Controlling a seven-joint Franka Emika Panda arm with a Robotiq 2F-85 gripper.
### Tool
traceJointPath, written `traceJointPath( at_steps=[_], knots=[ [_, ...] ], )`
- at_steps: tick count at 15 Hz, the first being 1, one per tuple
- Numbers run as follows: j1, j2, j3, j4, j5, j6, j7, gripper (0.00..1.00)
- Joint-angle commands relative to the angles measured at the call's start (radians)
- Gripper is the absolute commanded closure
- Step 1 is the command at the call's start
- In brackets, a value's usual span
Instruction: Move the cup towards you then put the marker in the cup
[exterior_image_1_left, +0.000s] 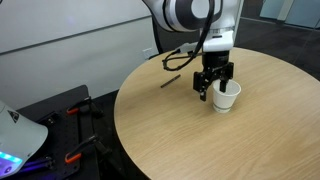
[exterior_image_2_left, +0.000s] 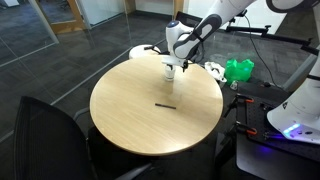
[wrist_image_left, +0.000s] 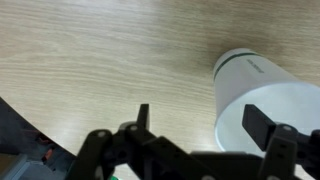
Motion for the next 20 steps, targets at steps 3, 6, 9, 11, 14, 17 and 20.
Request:
traceJointPath(
  at_steps=[3, 6, 9, 11, 14, 17, 20],
  knots=[
    [0.017, 0.043, -0.025, 0.046, 0.044, 0.003, -0.010, 0.51],
    [0.017, 0.049, -0.027, 0.054, 0.049, 0.001, -0.013, 0.73],
    [0.018, 0.053, -0.028, 0.058, 0.049, -0.001, -0.015, 0.97],
    [0.015, 0.059, -0.026, 0.069, 0.051, -0.017, -0.021, 1.00],
    [0.012, 0.056, -0.023, 0.074, 0.047, -0.032, -0.043, 0.99],
    [0.015, 0.033, -0.029, 0.045, 0.036, -0.024, -0.074, 0.99],
    [0.025, -0.010, -0.044, -0.011, 0.027, 0.012, -0.081, 0.99]
  ],
)
